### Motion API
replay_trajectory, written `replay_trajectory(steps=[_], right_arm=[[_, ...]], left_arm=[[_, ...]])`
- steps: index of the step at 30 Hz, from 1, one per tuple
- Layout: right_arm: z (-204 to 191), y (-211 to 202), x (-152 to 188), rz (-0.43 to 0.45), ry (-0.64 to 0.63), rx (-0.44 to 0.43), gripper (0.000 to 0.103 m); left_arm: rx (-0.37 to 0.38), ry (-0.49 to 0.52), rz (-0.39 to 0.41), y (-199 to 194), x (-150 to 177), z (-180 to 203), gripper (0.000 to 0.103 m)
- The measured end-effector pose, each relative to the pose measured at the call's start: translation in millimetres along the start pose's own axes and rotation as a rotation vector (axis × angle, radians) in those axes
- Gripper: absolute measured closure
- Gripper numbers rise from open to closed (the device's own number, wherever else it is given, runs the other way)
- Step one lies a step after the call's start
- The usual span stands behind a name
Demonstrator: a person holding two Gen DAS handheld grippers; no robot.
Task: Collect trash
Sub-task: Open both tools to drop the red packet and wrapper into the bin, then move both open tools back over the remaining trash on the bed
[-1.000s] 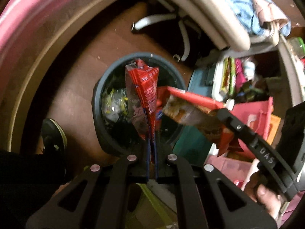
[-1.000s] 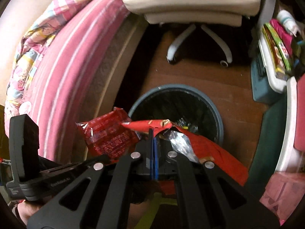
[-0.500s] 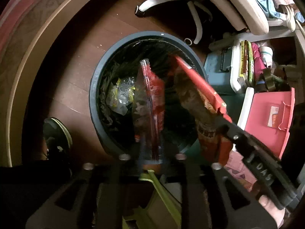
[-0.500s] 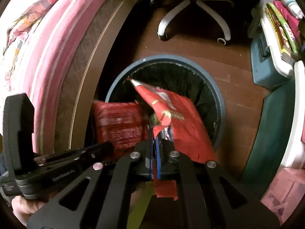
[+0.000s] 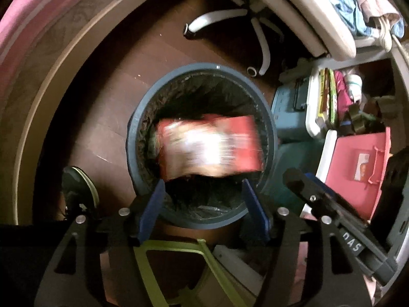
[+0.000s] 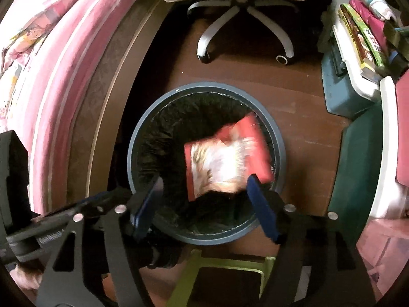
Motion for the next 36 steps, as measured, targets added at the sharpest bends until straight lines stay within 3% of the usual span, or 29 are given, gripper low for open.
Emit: replay_trajectory(steps=[6, 14, 19, 30, 36], right_arm=[[-11.0, -12.1, 0.9, 0.02, -0.024, -0.015, 0.034], [-49.1, -59.0, -10.2, 0.131, -0.082, -0.048, 0.034], [-87.8, -90.9, -14.4, 0.195, -0.135, -0.078, 0.034], [-191.9, -135.6, -5.2, 0.258, -0.323, -0.12, 0.032], [-273.4, -157.0, 14.0, 0.276, -0.493, -0.151, 0.031]], left_arm=[[0.065, -0.032, 0.08, -28.6, -0.4, -0.1, 0.04], [0.139, -0.064, 0.215, -85.8, -0.3, 5.3, 0.037], [0.24, -0.117, 0.278, -126.3, 8.0, -4.7, 0.034], [0.249, -0.205, 0.467, -227.4, 35.8, -55.0, 0.029], [0.222, -0.263, 0.574, -286.6, 61.1, -100.3, 0.027]])
Point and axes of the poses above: each gripper's, at about its wrist camera, not at the fingertips, and y roughly the way its jaws point, z to its right, x to its underside, the point moved 9 cm from there along y, roughly the way its jaws point, and after that the axes turned 12 degrees about -z, right-handed, at the moved point
